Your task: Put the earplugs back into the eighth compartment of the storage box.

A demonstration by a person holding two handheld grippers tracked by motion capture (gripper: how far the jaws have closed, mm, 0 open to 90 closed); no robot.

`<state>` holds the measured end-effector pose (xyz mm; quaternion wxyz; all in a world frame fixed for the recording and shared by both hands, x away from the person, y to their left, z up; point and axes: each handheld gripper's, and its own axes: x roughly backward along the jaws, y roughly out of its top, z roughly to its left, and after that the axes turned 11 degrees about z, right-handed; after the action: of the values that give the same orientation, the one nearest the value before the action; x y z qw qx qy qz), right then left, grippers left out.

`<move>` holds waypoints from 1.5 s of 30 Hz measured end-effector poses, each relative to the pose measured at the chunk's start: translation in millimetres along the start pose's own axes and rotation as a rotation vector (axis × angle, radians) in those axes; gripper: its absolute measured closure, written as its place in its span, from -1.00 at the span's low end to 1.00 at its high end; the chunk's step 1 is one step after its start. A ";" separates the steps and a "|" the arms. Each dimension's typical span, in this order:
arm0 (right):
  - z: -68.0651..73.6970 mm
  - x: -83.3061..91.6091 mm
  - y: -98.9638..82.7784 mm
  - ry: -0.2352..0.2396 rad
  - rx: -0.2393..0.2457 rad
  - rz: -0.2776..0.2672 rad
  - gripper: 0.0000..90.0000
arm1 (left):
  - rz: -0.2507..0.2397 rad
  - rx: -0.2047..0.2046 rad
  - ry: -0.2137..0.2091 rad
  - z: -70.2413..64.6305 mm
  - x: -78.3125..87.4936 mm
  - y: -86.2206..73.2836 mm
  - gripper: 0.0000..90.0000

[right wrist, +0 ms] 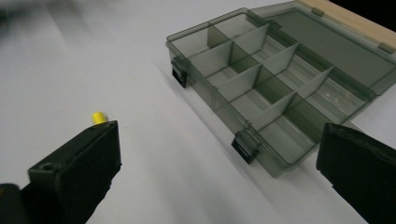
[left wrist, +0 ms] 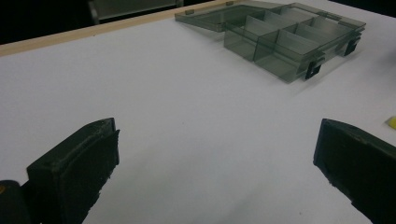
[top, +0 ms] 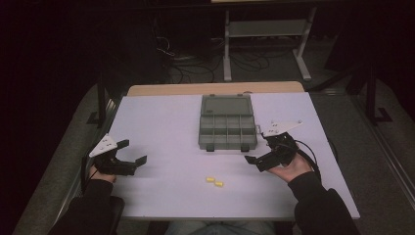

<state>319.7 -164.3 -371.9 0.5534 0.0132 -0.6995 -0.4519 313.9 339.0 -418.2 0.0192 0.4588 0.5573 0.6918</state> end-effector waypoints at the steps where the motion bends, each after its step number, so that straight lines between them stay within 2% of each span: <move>1: 1.2 -1.2 1.1 0.003 0.009 0.005 -1.00 | 0.001 0.000 0.000 -0.1 -0.1 0.0 -1.00; 13: 17.7 -12.5 12.2 0.040 0.072 0.041 -1.00 | 0.001 0.000 -0.003 0.0 -0.2 -0.1 -1.00; 22: 30.6 -30.3 19.7 0.076 0.133 0.109 -1.00 | 0.006 -0.002 -0.007 -0.1 -0.5 -0.1 -1.00; 29: 40.8 -40.7 21.8 0.104 0.170 0.129 -1.00 | 0.012 -0.004 -0.013 -0.3 -1.1 -0.1 -1.00; 42: 58.5 -61.8 20.9 0.156 0.220 0.180 -1.00 | 0.005 -0.003 -0.011 -0.2 -0.8 0.0 -1.00; 45: 60.3 -66.6 19.5 0.169 0.214 0.194 -1.00 | 0.007 -0.003 -0.013 -0.3 -1.0 0.0 -1.00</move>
<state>307.5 -81.0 -408.9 0.6467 0.0425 -0.6926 -0.3167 314.2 338.3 -418.9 0.0209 0.4652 0.5547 0.6895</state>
